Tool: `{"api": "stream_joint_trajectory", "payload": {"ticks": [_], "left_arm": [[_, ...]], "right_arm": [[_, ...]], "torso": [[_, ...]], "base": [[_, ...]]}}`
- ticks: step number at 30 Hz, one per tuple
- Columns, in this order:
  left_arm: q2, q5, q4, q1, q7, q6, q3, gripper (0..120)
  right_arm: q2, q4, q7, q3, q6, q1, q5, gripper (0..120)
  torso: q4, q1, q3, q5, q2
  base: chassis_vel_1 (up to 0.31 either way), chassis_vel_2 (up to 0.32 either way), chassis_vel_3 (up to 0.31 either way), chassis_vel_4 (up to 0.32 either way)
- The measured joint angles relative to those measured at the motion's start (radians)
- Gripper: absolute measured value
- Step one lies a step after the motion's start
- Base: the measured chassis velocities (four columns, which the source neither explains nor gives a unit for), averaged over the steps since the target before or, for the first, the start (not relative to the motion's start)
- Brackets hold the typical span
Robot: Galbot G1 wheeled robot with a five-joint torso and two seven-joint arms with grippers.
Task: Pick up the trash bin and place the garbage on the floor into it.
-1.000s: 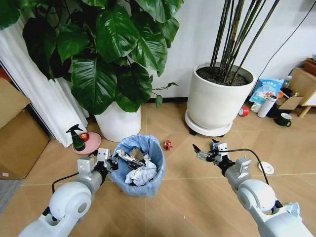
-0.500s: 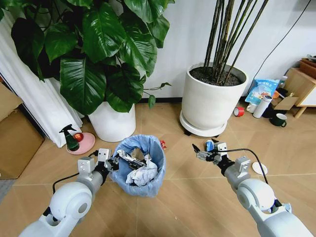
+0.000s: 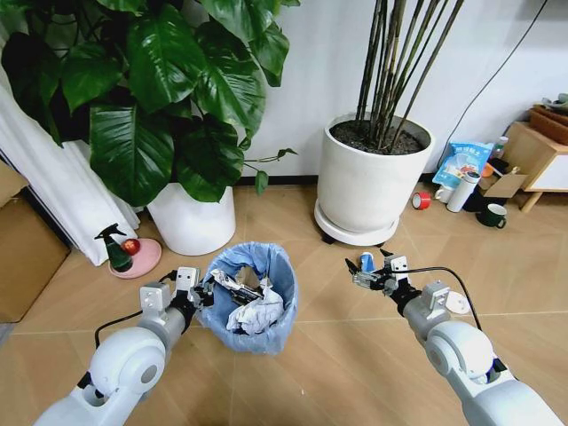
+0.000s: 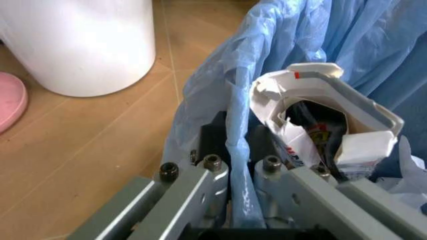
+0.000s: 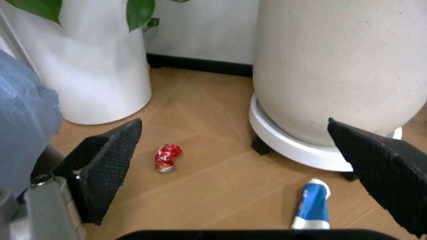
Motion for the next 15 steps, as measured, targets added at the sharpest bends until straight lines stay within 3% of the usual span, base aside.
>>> {"api": "stream_joint_trajectory", "payload": {"ticks": [15], "left_arm": [[0.0, 0.0, 0.0, 0.001, 0.0, -0.001, -0.001, 0]], "right_arm": [[-0.001, -0.008, -0.006, -0.01, 0.006, 0.007, -0.003, 100]], "torso": [[-0.0007, 0.0, 0.0, -0.0007, 0.0]], "base": [[-0.064, -0.057, 0.069, 0.061]]}}
